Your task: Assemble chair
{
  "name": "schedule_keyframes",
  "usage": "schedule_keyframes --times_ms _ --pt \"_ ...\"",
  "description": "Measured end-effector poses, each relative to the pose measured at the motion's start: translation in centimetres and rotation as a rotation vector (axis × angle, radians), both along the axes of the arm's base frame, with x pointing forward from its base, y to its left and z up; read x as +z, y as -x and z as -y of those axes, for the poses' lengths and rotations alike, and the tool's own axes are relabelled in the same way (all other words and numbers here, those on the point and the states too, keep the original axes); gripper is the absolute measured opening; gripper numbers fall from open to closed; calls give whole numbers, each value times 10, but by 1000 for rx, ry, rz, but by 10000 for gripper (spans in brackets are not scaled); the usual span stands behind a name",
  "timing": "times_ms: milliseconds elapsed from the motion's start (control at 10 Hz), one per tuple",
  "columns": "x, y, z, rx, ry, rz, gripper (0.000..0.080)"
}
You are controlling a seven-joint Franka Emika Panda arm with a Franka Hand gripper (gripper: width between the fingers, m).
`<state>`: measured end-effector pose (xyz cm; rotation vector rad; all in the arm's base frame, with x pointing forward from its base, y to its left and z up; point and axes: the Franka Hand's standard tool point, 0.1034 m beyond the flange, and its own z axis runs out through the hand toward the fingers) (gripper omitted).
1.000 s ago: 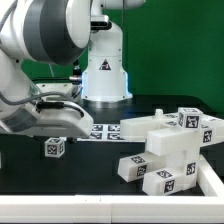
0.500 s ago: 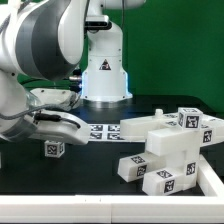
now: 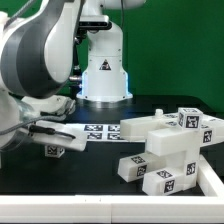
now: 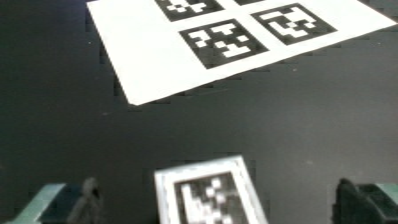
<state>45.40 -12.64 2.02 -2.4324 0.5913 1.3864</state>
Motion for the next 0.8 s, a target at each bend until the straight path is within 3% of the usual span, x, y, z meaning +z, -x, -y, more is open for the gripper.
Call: schedule_keyframes --times_ms 800 --pt "-14 6 -1 3 6 -11 648"
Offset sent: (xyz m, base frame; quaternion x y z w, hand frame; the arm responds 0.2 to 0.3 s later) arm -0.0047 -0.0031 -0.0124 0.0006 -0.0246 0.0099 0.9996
